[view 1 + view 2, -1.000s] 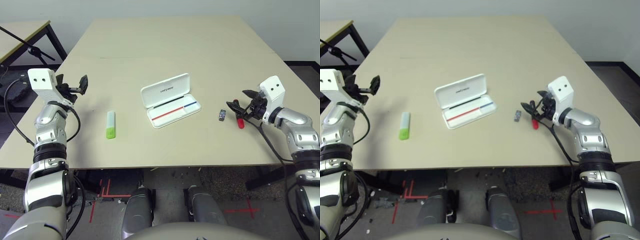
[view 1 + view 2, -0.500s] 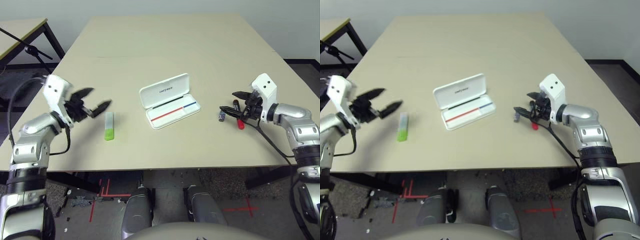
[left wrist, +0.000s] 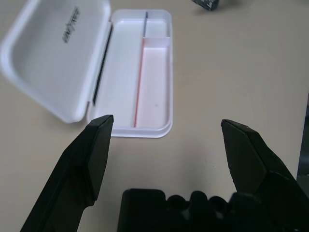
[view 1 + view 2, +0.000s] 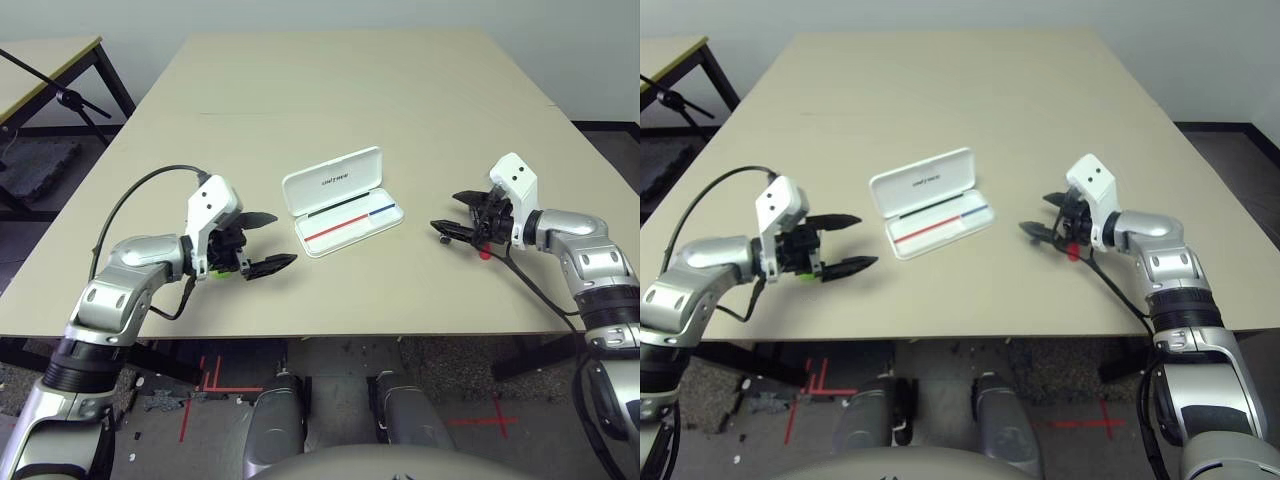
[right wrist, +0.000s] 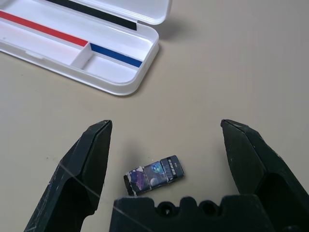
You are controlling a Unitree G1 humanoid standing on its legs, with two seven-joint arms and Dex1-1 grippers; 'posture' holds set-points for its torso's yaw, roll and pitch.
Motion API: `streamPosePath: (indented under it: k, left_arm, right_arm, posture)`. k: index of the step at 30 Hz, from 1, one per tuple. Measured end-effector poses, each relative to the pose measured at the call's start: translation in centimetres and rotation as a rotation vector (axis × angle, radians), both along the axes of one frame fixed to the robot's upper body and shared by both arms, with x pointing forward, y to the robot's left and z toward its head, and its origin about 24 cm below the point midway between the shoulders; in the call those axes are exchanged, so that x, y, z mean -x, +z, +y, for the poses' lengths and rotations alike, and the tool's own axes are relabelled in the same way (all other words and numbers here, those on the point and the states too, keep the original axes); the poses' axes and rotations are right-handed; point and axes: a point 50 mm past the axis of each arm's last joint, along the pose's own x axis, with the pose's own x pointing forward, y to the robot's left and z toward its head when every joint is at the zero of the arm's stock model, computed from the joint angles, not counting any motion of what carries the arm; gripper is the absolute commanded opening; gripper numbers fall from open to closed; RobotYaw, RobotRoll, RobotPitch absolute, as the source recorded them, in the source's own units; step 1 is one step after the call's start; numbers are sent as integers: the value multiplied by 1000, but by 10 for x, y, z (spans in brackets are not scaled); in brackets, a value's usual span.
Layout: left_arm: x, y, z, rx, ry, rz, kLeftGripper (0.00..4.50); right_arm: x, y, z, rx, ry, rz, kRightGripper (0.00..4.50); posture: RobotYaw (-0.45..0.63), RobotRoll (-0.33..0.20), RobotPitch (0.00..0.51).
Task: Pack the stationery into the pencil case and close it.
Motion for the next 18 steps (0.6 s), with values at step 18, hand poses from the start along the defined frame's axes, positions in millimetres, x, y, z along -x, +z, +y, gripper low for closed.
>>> streamPosePath:
  k: [18]
  left_arm:
    - [-18,-29,-47,-199,-113,25,4500]
  right_arm:
    - [0,0,0,7,-32,-20,4491]
  posture:
    - [-121,0,51]
